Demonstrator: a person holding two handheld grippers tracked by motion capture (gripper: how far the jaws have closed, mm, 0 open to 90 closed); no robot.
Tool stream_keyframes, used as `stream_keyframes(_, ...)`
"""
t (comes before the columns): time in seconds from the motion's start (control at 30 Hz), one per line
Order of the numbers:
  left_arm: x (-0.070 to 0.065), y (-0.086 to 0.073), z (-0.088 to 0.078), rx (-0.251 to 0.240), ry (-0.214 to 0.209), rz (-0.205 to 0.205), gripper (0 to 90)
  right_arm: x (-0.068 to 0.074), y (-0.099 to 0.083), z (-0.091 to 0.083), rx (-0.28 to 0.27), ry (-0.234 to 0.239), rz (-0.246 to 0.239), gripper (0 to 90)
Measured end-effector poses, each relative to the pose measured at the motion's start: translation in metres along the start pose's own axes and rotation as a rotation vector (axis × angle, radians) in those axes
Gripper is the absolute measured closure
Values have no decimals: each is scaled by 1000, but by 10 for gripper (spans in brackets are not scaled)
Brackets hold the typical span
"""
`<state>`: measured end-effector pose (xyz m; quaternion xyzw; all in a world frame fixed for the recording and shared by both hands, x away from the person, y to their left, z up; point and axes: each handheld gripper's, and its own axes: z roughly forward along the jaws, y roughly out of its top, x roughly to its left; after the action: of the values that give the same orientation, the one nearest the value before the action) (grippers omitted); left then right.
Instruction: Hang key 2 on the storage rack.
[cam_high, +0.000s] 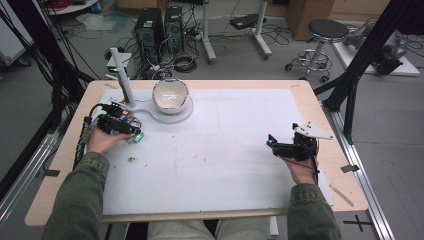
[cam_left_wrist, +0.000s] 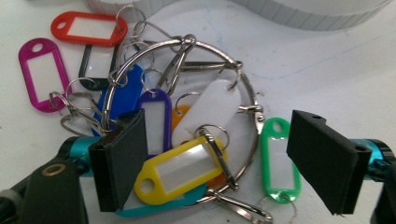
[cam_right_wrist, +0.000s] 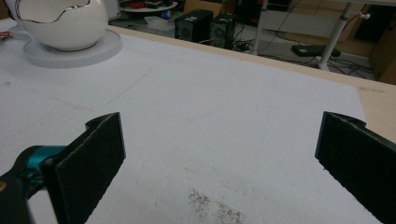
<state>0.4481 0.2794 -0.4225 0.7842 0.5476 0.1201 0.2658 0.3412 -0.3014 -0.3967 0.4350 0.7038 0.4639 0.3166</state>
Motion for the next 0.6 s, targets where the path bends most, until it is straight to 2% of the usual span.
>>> stream_keyframes(0.07, 1, -1, 2, 1, 23, 5, 286, 0, 0, 0, 1, 1, 2, 7)
stream_keyframes(0.1, -1, -2, 1, -15, 56, 19, 343, 0, 0, 0, 2, 1, 2, 7)
stream_keyframes(0.13, -1, -2, -1, -25, 69, 23, 502, 0, 0, 0, 2, 1, 3, 7)
stream_keyframes(0.17, 0, -1, -2, -25, 53, 15, 637, 0, 0, 0, 4, 0, 3, 7)
stream_keyframes(0.23, 1, -2, -4, -32, 60, 23, 753, 0, 0, 0, 3, 1, 2, 7)
stream_keyframes(0.33, 1, -3, -6, -49, 57, 17, 815, 0, 0, 0, 0, 2, 5, 7)
stream_keyframes(0.4, 2, -5, -7, -69, 43, -1, 850, -2, 0, -1, -3, -2, 10, 7)
stream_keyframes(0.47, 3, -6, -6, -80, 34, -15, 857, -3, 0, -2, -7, -5, 11, 7)
stream_keyframes(0.6, 2, -5, -7, -80, 25, -18, 865, -3, 0, -2, -4, -7, 11, 7)
